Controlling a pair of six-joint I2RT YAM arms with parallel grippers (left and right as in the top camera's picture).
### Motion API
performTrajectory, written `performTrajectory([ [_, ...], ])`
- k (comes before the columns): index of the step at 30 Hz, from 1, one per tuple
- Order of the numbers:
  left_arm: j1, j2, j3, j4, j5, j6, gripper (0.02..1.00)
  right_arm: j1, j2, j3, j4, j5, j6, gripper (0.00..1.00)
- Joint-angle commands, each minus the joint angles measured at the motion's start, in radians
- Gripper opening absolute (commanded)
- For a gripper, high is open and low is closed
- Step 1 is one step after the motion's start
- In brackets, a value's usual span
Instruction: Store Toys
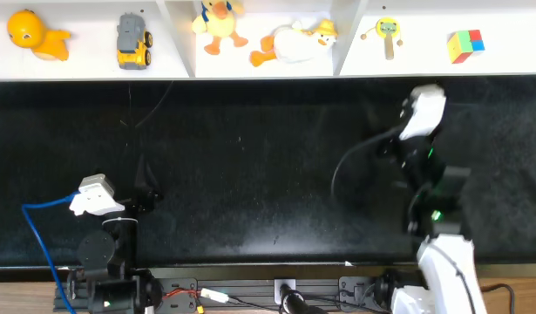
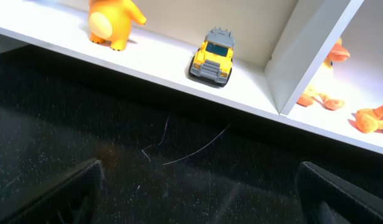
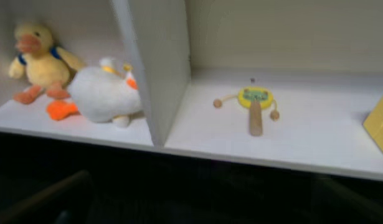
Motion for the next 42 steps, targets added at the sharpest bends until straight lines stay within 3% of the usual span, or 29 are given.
performTrajectory([
  [1, -0.008, -0.012, -0.01, 0.005, 0.01, 0.019, 0.998, 0.079, -0.2, -0.2, 0.117, 0.191, 0.07, 0.996],
  [6, -0.008, -0.012, -0.01, 0.005, 0.01, 0.019, 0.998, 0.085, -0.439, -0.385, 0.174, 0.225, 0.166, 0.996],
  [24, -0.008, -0.012, -0.01, 0.005, 0.01, 0.019, 0.998, 0.077, -0.827, -0.438, -0.274, 0.233, 0.124, 0.993],
  [42, -0.008, -0.012, -0.01, 0.005, 0.01, 0.019, 0.998, 0.076, -0.925, -0.438, -0.275, 0.239, 0.072, 0.993],
])
